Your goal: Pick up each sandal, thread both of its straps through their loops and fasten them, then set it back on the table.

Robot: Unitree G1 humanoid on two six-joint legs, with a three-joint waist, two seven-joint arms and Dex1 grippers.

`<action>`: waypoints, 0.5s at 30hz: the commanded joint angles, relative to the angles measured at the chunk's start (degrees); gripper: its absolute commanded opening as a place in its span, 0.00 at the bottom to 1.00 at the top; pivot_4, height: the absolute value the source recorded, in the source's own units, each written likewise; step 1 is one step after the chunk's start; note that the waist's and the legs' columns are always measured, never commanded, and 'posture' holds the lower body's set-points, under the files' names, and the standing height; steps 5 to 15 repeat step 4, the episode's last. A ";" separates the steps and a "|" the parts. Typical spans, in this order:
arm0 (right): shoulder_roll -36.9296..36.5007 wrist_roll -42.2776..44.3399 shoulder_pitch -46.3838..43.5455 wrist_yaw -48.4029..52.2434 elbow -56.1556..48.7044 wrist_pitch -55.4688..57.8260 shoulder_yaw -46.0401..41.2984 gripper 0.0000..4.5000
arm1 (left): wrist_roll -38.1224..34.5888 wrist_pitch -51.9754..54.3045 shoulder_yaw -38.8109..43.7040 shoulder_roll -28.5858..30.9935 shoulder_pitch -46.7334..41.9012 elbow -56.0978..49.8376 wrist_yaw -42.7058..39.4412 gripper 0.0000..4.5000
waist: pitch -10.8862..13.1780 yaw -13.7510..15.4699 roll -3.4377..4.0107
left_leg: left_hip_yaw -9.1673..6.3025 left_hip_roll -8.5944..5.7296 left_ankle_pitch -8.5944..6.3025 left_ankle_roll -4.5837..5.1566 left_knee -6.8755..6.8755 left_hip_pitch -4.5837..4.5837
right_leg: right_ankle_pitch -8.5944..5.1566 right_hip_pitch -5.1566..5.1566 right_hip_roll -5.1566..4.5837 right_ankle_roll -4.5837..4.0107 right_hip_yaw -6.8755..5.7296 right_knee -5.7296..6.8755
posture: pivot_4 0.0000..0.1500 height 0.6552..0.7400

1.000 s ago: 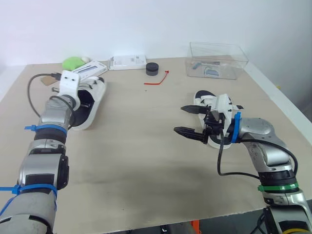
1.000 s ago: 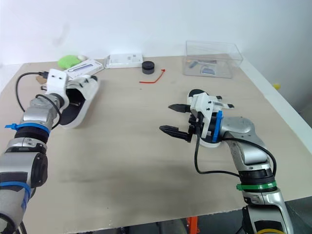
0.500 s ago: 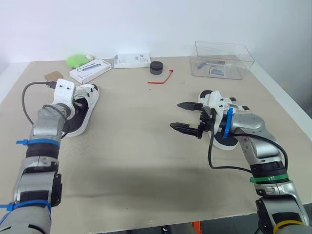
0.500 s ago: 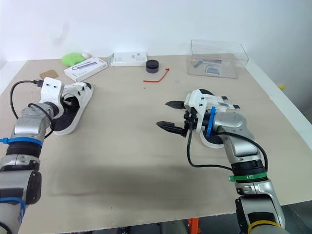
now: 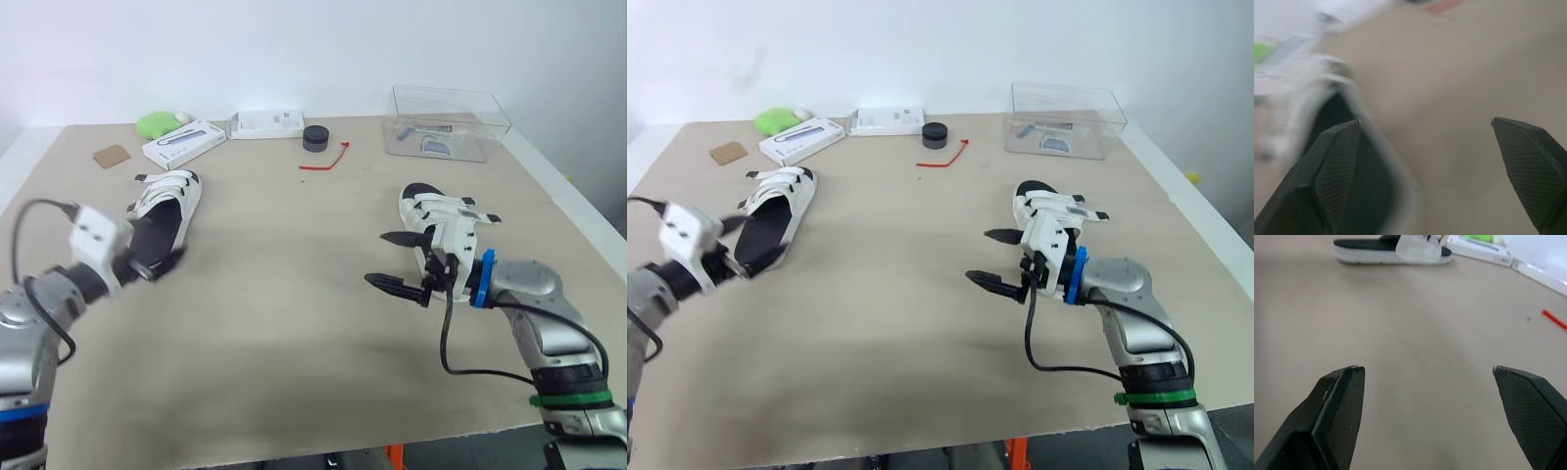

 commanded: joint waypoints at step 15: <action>-1.12 2.58 8.83 -2.54 -10.95 -0.44 -4.60 1.00 | -0.02 -8.69 -7.17 2.59 0.80 -6.39 -10.55 0.98 | -0.01 0.05 0.00 | 0.05 0.04 0.16 0.00 0.00 0.28 | -0.04 0.23 0.15 0.13 0.04 0.02 | 1.00 1.00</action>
